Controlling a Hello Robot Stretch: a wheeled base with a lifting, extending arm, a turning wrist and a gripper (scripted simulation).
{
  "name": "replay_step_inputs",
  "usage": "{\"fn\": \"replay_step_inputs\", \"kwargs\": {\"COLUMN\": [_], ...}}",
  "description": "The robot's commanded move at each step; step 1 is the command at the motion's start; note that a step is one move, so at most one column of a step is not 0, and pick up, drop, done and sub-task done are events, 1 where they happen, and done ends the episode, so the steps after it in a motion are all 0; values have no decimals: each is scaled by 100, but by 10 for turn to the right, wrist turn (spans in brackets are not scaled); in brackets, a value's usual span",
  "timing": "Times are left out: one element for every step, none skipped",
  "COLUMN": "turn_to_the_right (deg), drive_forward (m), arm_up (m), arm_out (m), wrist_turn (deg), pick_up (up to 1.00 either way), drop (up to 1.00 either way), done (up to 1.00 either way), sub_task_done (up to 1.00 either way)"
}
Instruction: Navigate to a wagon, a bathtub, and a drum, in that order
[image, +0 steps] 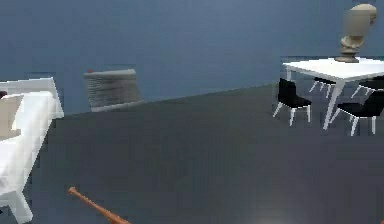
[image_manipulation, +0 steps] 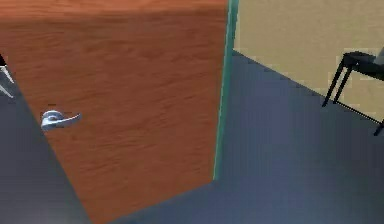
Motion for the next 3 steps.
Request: {"fn": "replay_step_inputs", "kwargs": {"turn_to_the_right": [0, 420, 0], "drive_forward": [45, 0, 40], "arm_up": [0, 0, 0], "arm_out": [0, 0, 0], "wrist_turn": [0, 0, 0], "pick_up": [0, 0, 0], "drop": [0, 0, 0], "done": [0, 0, 0], "sub_task_done": [0, 0, 0]}}
